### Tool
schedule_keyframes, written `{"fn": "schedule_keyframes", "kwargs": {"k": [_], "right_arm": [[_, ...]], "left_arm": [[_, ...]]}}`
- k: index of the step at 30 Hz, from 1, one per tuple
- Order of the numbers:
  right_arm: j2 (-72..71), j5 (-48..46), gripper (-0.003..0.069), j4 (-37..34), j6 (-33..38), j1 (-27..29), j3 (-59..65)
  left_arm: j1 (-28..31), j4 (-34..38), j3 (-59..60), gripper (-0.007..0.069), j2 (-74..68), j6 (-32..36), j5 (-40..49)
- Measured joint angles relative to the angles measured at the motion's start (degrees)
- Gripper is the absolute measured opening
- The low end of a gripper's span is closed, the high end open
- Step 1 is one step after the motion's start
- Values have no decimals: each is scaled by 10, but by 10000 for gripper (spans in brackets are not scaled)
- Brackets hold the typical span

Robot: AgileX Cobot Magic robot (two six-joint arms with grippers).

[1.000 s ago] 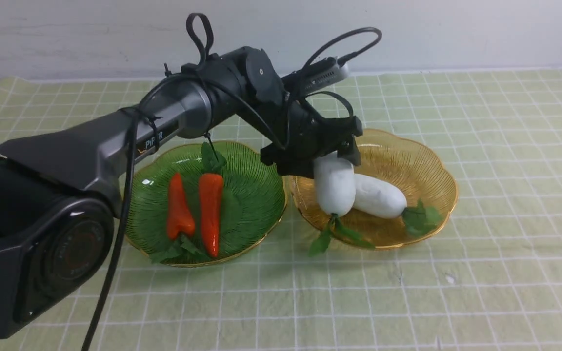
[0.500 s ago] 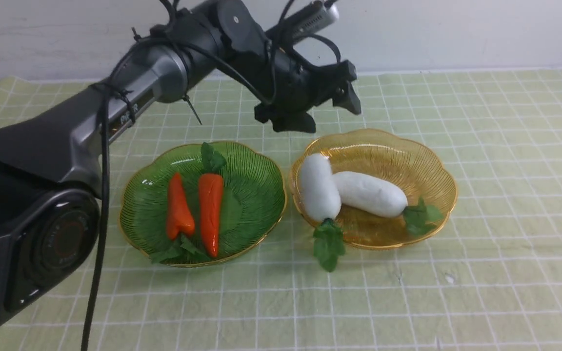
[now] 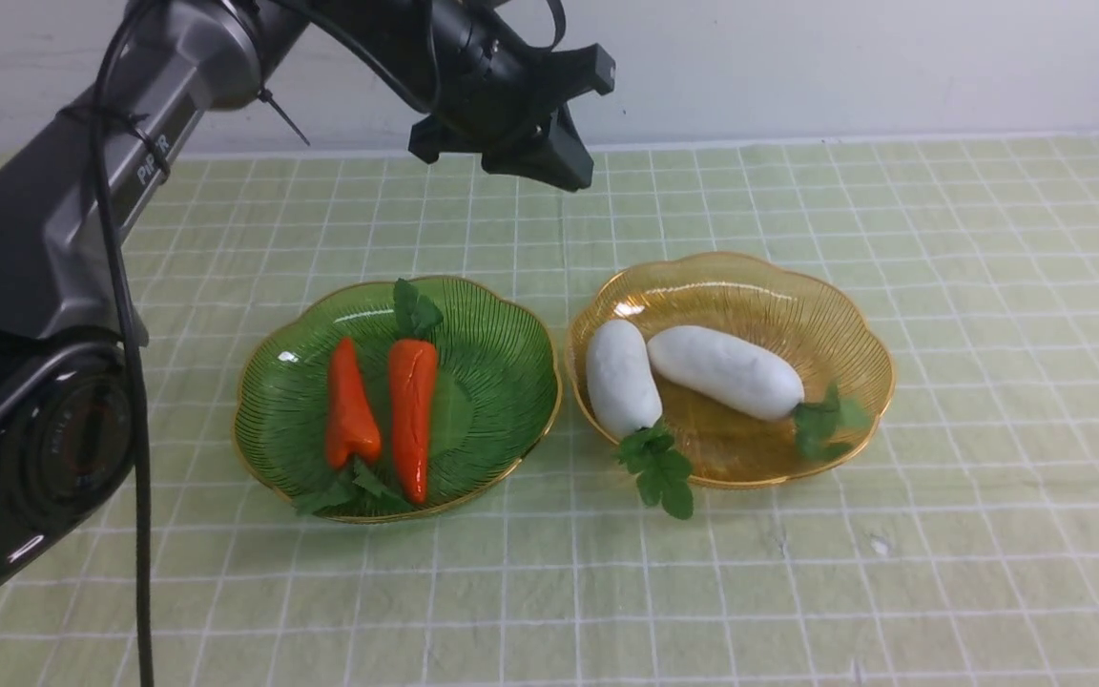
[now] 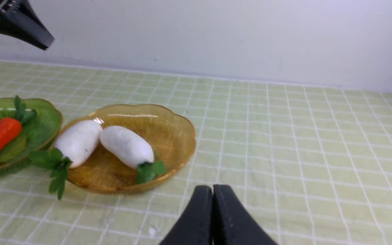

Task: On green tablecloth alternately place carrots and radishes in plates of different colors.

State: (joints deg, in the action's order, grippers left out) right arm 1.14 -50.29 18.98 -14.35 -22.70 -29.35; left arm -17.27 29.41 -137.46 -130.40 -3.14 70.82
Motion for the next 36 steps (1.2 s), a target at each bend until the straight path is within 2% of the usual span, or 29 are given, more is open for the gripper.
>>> {"fn": "schedule_keyframes", "kwargs": {"k": [5, 6, 8, 11, 15, 18, 22, 25, 36], "right_arm": [[1, 192, -15, 0, -1, 0, 110], [1, 200, -15, 0, -1, 0, 116], [1, 294, -15, 0, -1, 0, 145], [2, 329, -15, -6, -1, 0, 151], [2, 328, -15, -36, 1, 0, 151], [2, 280, -15, -119, 29, 0, 151], [2, 243, -15, -179, 85, 0, 151], [2, 245, -15, -193, 112, 0, 151], [2, 257, -15, -195, 114, 0, 151]], "left_arm": [[-1, -4, -1, -8, 0, 4, 5], [-1, -4, -1, -8, 0, 4, 5], [-1, -4, -1, -8, 0, 4, 7], [-1, -4, -1, -8, 0, 6, 8], [-1, -4, -1, -8, 0, 11, 8], [-1, -4, -1, -8, 0, 20, 8], [-1, -4, -1, -8, 0, 23, 8], [-1, -4, -1, -8, 0, 23, 8], [-1, -24, -1, -8, 0, 24, 8]]}}
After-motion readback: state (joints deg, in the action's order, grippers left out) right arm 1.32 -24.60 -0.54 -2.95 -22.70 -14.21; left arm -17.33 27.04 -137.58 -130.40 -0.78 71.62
